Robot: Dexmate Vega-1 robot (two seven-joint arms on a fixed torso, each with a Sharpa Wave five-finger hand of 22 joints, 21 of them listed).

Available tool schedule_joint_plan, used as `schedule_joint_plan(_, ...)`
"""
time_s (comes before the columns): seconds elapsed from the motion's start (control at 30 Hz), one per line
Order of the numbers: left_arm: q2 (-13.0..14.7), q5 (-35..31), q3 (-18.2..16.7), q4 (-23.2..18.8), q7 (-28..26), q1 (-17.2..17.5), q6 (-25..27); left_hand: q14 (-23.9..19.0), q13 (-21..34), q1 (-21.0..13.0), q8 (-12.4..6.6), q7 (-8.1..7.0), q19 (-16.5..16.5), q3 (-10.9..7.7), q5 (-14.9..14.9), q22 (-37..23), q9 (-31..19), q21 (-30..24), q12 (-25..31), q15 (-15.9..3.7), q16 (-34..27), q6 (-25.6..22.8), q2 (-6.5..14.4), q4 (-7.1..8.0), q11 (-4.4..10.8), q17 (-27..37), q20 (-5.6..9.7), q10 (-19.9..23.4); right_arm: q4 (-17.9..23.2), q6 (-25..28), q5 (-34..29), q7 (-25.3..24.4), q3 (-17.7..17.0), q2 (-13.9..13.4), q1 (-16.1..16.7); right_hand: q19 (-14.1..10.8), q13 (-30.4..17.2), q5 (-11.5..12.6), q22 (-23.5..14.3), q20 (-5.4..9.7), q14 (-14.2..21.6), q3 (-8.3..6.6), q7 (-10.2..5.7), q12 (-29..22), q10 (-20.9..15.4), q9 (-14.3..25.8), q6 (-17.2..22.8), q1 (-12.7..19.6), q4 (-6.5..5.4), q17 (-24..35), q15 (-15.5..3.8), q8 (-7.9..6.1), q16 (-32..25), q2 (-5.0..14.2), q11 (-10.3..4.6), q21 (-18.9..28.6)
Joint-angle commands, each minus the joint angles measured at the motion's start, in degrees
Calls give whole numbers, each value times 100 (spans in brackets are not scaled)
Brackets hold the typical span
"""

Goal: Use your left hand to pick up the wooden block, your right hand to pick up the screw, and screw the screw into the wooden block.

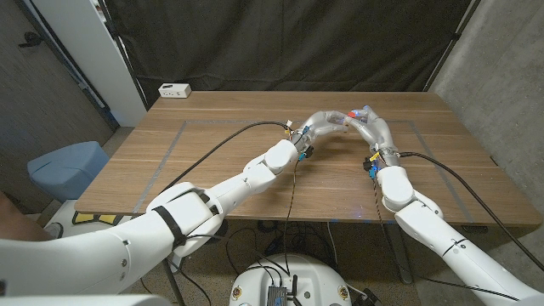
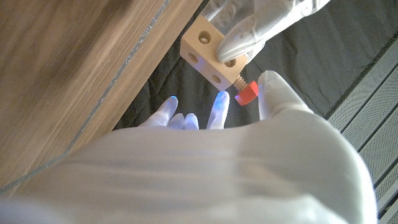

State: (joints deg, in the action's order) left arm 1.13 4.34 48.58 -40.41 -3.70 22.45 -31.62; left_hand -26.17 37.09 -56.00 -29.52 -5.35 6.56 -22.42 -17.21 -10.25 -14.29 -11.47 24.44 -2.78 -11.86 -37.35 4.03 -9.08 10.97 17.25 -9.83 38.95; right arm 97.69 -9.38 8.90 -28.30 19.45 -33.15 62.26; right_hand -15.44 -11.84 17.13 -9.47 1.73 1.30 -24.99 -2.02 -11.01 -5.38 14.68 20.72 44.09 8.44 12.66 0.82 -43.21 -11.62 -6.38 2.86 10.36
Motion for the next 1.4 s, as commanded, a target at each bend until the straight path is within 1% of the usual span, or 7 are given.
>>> schedule_joint_plan(0.03,8,57,-24,-17,25,33,28,-3,30,138,-89,35,0,-128,-47,-14,-7,0,65,-278,-8,-111,134,104,33,7,-43,70,366,311,-8,7,-141,-233,137,46,-26,-40,-11,-10,-49,-9,22,-1,54,-7,-66,-93,-22,12,12,43,26,-11,5,-7)
schedule_joint_plan(0.4,15,80,-36,-25,41,39,51,-13,52,156,-113,20,-4,-75,-50,-14,-5,-1,129,-277,-39,-188,112,79,34,20,-33,152,758,767,2,166,-265,-557,215,135,-26,-99,-12,-99,-129,12,67,-12,107,-82,-221,-230,-41,4,65,183,37,-53,36,-10)
schedule_joint_plan(0.77,4,108,-41,24,87,16,47,-14,67,157,-117,27,-12,-57,-53,-14,-4,-1,146,-276,-52,-204,126,70,35,27,-40,147,1139,1283,18,281,-363,-851,281,155,-25,-133,-13,-134,-148,19,111,-18,132,-117,-272,-293,-49,-1,90,244,34,-67,51,-2)
schedule_joint_plan(0.83,5,109,-41,25,92,14,48,-14,70,160,-119,27,-11,-50,-52,-14,-6,-1,155,-270,-54,-206,126,69,13,28,-42,158,1219,1382,22,316,-384,-919,293,168,-25,-142,-13,-160,-147,19,110,-23,130,-126,-286,-305,-49,-2,94,260,31,-69,50,-4)
schedule_joint_plan(0.9,5,114,-40,36,107,8,46,-20,75,161,-125,21,-11,-43,-52,-15,-6,-2,163,-270,-61,-225,127,65,29,30,-40,163,1298,1487,17,346,-401,-987,300,174,-25,-150,-13,-196,-152,18,106,-25,135,-135,-304,-317,-49,-4,104,278,30,-70,52,-2)
schedule_joint_plan(1.1,25,116,-40,5,125,12,73,-14,86,165,-129,28,-22,-25,-51,-15,-4,1,188,-269,-67,-241,132,62,48,36,-43,193,1560,1854,41,473,-461,-1204,301,211,-25,-182,-14,-246,-184,20,172,-21,182,-167,-403,-369,-53,-10,122,360,34,-75,75,-2)
schedule_joint_plan(1.4,63,102,-36,-68,137,24,93,-24,101,168,-135,26,-25,6,-48,-15,-1,-1,217,-276,-81,-262,120,50,41,41,-42,217,1891,2304,8,657,-516,-1531,273,251,-24,-225,-15,-343,-229,22,222,-15,256,-204,-508,-421,-46,-22,155,457,41,-91,105,0)
